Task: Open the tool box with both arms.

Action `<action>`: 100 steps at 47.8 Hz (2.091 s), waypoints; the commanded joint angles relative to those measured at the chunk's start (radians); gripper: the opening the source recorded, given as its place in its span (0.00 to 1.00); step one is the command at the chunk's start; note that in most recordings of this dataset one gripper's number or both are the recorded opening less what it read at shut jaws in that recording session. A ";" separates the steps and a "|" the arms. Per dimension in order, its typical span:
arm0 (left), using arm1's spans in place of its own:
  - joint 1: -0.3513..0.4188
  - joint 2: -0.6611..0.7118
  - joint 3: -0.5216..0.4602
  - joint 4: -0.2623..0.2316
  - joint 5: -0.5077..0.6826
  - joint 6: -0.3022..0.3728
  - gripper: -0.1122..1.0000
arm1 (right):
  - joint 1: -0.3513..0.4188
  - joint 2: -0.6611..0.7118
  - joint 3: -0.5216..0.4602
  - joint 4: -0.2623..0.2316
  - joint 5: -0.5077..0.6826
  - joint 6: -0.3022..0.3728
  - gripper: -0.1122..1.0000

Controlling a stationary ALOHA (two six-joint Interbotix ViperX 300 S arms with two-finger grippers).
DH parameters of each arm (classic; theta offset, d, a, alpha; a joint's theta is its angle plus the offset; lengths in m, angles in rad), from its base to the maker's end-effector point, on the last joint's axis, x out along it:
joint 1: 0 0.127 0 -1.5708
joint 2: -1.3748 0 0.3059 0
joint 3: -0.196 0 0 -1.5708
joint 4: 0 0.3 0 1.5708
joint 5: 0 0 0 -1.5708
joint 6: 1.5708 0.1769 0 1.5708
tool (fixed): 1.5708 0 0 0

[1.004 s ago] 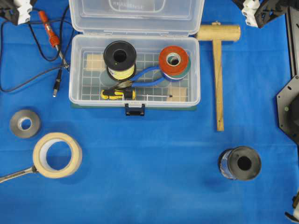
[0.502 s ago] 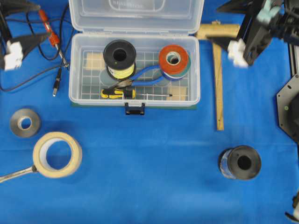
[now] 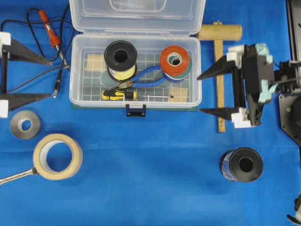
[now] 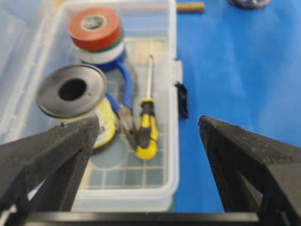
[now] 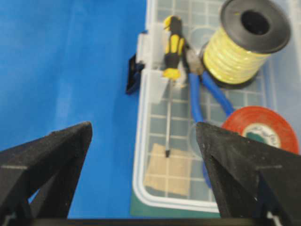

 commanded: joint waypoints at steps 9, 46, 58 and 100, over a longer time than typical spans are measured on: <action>-0.028 -0.031 -0.003 -0.002 0.003 -0.002 0.92 | 0.008 -0.049 0.008 0.002 0.049 0.000 0.88; -0.049 -0.261 0.262 -0.005 -0.100 -0.074 0.92 | 0.008 -0.347 0.442 0.038 -0.356 0.083 0.88; -0.055 -0.261 0.288 -0.005 -0.146 -0.100 0.92 | 0.008 -0.284 0.522 0.067 -0.515 0.084 0.88; -0.058 -0.259 0.288 -0.005 -0.144 -0.101 0.92 | 0.008 -0.261 0.526 0.067 -0.534 0.083 0.87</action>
